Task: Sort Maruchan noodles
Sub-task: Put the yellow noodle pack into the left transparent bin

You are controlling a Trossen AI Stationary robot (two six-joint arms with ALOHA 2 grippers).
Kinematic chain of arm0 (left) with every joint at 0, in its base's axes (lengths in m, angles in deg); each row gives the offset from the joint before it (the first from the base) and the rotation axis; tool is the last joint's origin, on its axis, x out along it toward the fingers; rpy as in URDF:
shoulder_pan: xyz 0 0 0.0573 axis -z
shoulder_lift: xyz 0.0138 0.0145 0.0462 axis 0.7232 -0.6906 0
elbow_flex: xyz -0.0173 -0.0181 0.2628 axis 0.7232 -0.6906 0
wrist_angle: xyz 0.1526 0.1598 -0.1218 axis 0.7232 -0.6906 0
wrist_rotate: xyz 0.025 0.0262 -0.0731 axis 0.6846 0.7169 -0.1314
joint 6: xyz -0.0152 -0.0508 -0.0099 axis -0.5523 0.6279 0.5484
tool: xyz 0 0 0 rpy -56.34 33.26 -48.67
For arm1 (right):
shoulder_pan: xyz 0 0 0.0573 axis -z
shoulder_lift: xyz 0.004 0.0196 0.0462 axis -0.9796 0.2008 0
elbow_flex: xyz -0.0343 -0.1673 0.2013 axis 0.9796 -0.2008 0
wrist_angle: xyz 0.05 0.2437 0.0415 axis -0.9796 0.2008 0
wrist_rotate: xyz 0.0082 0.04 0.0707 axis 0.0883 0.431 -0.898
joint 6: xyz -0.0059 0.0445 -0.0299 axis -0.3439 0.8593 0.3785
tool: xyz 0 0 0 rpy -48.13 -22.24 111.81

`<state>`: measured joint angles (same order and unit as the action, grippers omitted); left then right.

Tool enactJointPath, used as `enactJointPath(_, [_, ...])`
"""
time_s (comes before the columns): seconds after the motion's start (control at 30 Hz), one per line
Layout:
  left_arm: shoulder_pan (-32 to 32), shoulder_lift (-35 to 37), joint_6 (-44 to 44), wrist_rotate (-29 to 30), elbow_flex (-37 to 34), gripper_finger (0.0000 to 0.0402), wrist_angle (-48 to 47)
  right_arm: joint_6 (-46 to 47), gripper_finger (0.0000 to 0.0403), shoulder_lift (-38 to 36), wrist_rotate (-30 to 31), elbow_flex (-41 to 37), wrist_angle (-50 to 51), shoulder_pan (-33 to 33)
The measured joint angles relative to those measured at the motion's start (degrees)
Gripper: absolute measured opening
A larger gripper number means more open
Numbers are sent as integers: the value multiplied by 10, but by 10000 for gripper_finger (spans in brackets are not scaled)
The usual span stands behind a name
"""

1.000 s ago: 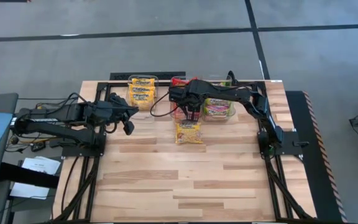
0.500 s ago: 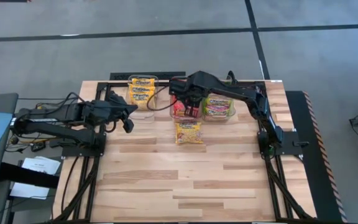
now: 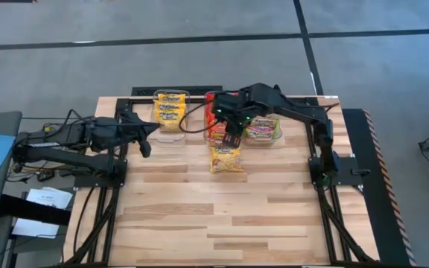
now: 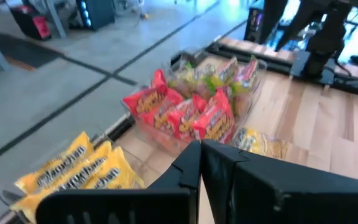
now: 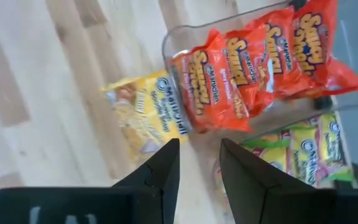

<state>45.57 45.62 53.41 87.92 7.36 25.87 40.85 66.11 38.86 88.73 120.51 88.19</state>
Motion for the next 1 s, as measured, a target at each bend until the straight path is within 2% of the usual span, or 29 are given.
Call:
enactJointPath(0.27, [0, 41, -18, 3, 0, 0, -1, 119, 137, -47, -27, 0, -1, -69])
enactJointPath(0.57, [0, 55, -57, 3, 0, 0, -2, 261, 140, -65, -30, -3, -1, -196])
enactJointPath(0.77, [0, 54, -60, -8, 0, 0, -3, 375, 170, -58, -29, -18, -2, -257])
enactJointPath(0.87, [0, 55, -60, -20, 0, 0, -3, 425, 192, -64, -25, -57, -1, -276])
enactJointPath(1.0, [0, 54, -60, -33, 0, 0, -4, 448, 217, -69, -28, -120, 0, -294])
